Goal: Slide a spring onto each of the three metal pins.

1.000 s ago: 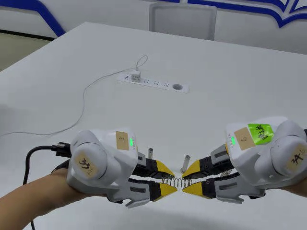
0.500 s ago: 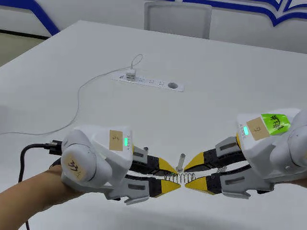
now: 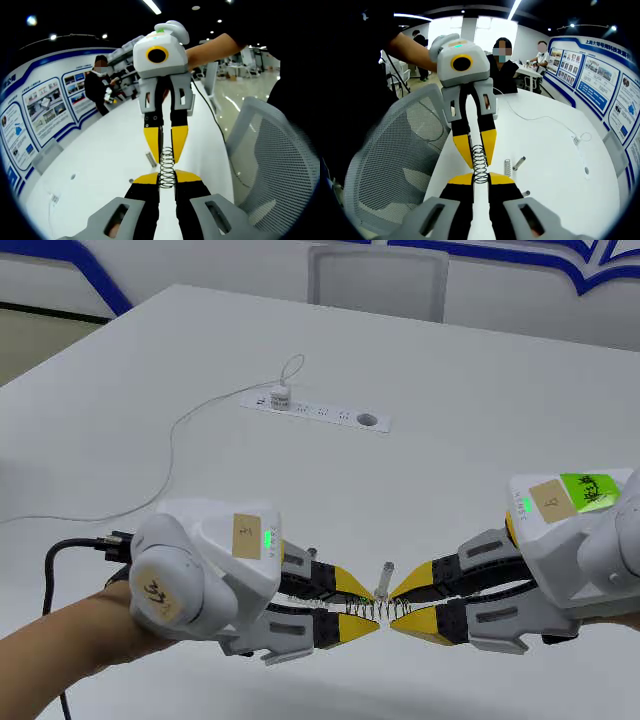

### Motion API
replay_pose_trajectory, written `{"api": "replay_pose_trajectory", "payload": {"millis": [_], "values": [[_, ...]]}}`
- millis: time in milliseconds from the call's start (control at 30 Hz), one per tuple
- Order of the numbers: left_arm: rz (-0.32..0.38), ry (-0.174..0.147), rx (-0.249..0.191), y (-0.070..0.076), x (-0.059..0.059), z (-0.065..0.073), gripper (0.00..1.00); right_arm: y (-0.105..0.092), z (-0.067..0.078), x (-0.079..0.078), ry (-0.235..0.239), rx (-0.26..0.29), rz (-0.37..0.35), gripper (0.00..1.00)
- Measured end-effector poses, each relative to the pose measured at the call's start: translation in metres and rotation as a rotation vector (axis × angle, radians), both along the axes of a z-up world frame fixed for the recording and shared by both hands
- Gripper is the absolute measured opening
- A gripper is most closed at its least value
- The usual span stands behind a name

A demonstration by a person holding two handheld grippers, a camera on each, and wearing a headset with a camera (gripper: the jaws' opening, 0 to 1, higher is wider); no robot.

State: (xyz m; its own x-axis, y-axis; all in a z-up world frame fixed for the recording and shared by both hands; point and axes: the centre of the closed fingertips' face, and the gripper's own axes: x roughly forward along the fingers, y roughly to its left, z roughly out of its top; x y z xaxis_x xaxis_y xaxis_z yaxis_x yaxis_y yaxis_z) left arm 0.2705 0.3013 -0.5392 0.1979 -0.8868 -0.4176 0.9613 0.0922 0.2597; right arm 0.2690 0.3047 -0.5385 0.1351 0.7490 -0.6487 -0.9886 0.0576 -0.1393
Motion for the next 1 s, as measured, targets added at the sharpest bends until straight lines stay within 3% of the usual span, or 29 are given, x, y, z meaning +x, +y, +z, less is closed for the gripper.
{"api": "replay_pose_trajectory", "payload": {"millis": [133, 300, 433, 533, 667, 733, 800, 867, 1000], "values": [[0.018, -0.023, -0.012, 0.001, 0.001, 0.004, 0.10, 0.000, 0.008, 0.000, 0.005, 0.033, 0.006, 0.11], [0.023, -0.013, -0.007, 0.002, 0.001, 0.006, 0.10, 0.004, 0.016, -0.003, 0.014, 0.075, 0.023, 0.10], [0.031, -0.005, -0.007, 0.003, -0.001, 0.008, 0.10, 0.010, 0.031, -0.007, 0.058, 0.162, 0.033, 0.11], [0.027, 0.004, -0.004, 0.001, -0.002, 0.007, 0.10, 0.012, 0.031, -0.009, 0.047, 0.145, 0.044, 0.11], [0.034, 0.022, -0.011, -0.002, -0.004, 0.006, 0.10, 0.017, 0.038, -0.011, 0.066, 0.195, 0.046, 0.11], [0.038, 0.007, -0.012, -0.003, -0.004, 0.007, 0.10, 0.019, 0.040, -0.013, 0.061, 0.199, 0.050, 0.11], [0.039, 0.002, -0.004, -0.004, -0.003, 0.006, 0.10, 0.020, 0.039, -0.014, 0.031, 0.168, 0.067, 0.11], [0.034, 0.008, -0.003, -0.004, -0.004, 0.006, 0.10, 0.025, 0.043, -0.016, 0.054, 0.212, 0.057, 0.11], [0.039, 0.007, 0.005, -0.004, -0.001, 0.008, 0.10, 0.025, 0.044, -0.012, 0.029, 0.225, 0.021, 0.10]]}}
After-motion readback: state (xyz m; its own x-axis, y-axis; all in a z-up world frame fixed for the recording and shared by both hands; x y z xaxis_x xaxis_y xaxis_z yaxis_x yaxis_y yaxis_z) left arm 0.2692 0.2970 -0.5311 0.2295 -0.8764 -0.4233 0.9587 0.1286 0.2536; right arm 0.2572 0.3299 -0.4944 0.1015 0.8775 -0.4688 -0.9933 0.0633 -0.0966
